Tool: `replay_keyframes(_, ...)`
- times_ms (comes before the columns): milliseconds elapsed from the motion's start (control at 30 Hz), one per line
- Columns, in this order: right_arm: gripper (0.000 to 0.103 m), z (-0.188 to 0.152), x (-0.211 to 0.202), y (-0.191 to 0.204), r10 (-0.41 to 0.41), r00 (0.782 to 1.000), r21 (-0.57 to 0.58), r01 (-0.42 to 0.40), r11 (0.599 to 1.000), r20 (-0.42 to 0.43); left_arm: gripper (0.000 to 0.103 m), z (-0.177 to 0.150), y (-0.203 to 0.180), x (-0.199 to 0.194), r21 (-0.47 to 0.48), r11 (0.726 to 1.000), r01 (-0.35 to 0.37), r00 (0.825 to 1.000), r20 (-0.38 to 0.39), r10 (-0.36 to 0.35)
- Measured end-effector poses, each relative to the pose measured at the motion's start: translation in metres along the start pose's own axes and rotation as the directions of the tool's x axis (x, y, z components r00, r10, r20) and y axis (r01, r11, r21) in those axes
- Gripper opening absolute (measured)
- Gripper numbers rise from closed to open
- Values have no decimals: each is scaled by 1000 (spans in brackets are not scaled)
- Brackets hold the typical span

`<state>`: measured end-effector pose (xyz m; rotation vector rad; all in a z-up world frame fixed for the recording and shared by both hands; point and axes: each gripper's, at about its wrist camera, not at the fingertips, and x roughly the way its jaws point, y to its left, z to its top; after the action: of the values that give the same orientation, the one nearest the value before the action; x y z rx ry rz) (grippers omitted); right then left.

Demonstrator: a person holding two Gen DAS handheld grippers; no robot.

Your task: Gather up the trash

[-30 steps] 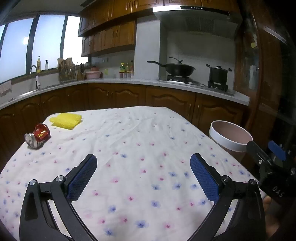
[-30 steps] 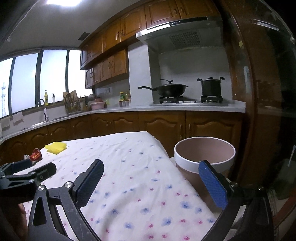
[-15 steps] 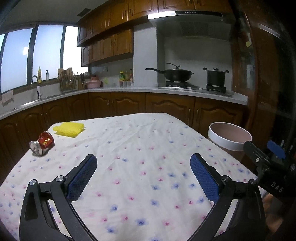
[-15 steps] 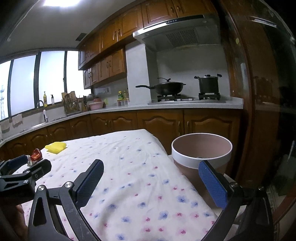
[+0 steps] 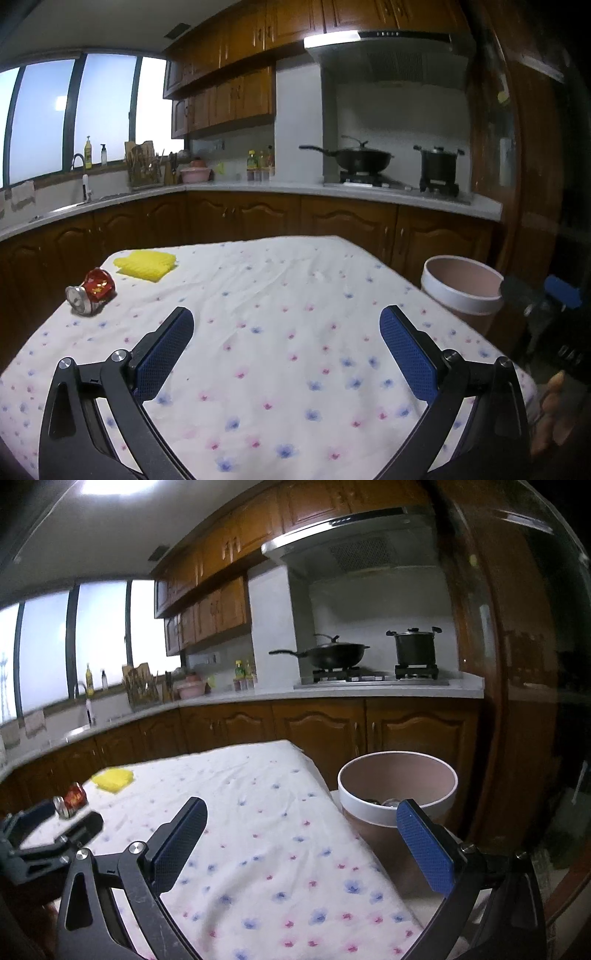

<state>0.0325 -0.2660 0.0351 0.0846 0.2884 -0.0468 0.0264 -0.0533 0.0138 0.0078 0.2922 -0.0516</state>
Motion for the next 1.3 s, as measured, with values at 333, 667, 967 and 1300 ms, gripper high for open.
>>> replay_keyframes(333,103,-18,8,4,7,1000,15,-7,1000,-2,103,-10,-6,8,28,999,24,997,-68,-22)
replay_keyframes(667,103,-22,11,1,32,999,30,-31,999,-9,103,-14,-7,9,42,999,31,996,-83,-27)
replay_keyframes(967,103,-21,12,2,38,999,32,-38,999,-6,103,-13,-7,11,41,998,37,996,-81,-34)
replay_keyframes(1300,103,-21,12,4,43,999,30,-43,999,-6,103,-13,-6,11,40,999,37,996,-81,-33)
